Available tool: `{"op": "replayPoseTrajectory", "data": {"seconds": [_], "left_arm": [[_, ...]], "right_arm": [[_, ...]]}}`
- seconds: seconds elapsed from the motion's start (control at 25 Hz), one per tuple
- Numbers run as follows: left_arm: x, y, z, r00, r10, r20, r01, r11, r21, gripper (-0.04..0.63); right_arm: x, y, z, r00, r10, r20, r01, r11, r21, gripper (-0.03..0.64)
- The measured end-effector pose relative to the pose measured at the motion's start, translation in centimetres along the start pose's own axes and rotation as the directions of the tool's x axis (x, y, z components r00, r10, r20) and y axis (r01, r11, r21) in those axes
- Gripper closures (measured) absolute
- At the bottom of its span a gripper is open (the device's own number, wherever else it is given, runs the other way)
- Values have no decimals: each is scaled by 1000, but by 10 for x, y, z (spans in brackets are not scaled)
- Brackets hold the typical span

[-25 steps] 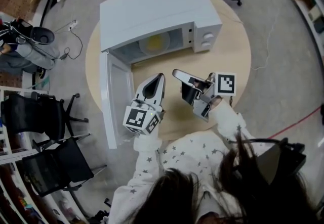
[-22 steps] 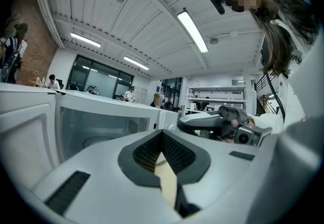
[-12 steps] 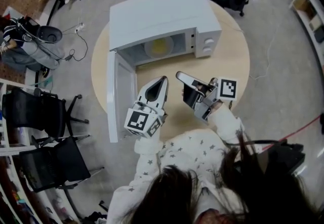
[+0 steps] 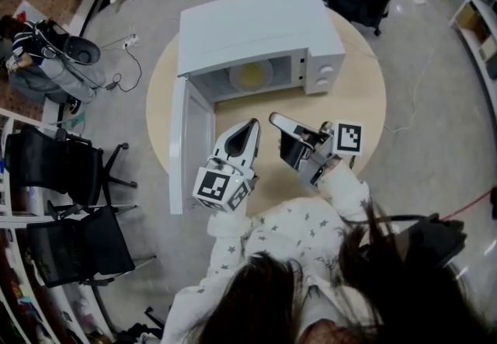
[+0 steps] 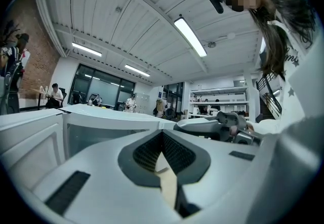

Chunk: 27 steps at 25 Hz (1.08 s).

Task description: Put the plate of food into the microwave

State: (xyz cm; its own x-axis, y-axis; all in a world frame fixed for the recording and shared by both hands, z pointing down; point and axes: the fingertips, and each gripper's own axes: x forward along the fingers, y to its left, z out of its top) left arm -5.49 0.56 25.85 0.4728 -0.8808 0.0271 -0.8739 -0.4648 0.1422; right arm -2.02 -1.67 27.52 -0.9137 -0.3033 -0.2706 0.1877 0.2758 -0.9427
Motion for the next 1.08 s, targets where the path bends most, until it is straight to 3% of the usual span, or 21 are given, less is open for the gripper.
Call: {"op": "replayPoseTrajectory", "data": {"seconds": [1.08], "left_arm": [[0,2,3,1000,18,-5,-18,1000,3,600]], "right_arm": [[1,8,1,1000,29,-10,-29,1000,9,611]]}}
